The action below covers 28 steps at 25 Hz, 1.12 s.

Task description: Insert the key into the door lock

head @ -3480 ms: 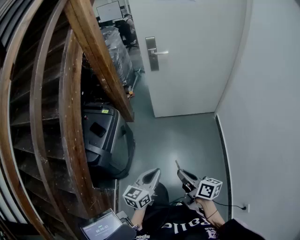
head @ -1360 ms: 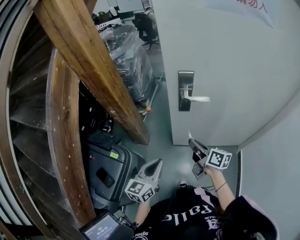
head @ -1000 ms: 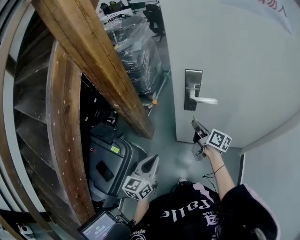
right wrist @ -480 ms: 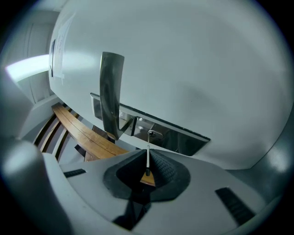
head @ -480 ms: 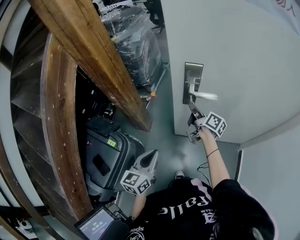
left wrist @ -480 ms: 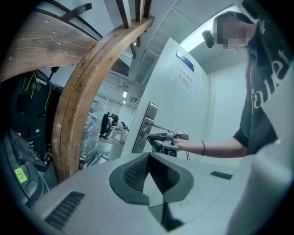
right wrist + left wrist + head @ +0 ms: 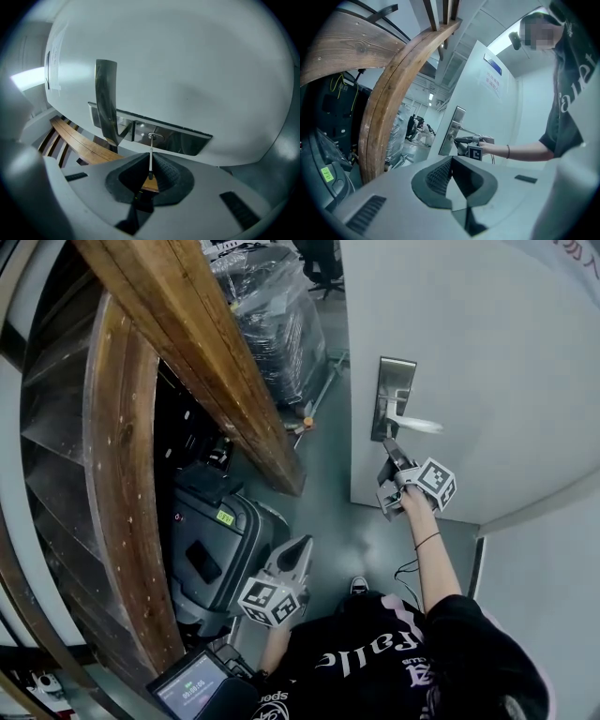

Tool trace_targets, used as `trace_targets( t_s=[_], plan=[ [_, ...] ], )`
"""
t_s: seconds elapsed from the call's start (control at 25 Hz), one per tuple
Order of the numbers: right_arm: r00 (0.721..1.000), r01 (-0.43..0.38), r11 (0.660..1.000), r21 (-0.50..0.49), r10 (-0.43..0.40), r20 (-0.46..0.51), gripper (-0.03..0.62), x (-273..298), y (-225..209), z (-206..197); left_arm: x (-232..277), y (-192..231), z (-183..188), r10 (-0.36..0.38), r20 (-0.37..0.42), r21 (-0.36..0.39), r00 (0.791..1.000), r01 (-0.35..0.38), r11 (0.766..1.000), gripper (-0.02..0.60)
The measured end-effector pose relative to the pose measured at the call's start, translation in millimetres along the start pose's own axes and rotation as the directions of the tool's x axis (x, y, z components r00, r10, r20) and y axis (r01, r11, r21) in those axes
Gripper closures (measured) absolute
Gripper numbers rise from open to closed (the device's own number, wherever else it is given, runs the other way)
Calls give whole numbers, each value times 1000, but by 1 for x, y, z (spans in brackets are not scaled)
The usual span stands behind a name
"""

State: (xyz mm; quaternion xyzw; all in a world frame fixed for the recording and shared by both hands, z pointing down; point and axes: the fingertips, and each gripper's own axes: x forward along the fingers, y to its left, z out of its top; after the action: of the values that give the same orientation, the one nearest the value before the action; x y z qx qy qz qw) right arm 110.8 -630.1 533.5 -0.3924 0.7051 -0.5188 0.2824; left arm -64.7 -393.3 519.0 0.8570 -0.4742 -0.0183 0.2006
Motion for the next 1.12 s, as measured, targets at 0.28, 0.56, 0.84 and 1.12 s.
trace_targets(
  t_s=[0.28,0.56,0.84,1.12],
  plan=[
    [1000,-11,997,77,10,11,557,6,-2,0,-11,8,-2,13,1,-11,1000,-13,1000,577],
    [998,-30,987,158,22,50,557,26,-8,13,-19,13,-9,16,-14,-25,1000,-17,1000,577],
    [997,-9,1000,6,8,72,556,38,-7,25,-28,11,-22,1,-43,-38,999,-2,999,577],
    [999,38,991,-126,-35,27,535,27,-5,30,-48,4,-30,-20,-77,-46,997,16,999,577]
  ],
)
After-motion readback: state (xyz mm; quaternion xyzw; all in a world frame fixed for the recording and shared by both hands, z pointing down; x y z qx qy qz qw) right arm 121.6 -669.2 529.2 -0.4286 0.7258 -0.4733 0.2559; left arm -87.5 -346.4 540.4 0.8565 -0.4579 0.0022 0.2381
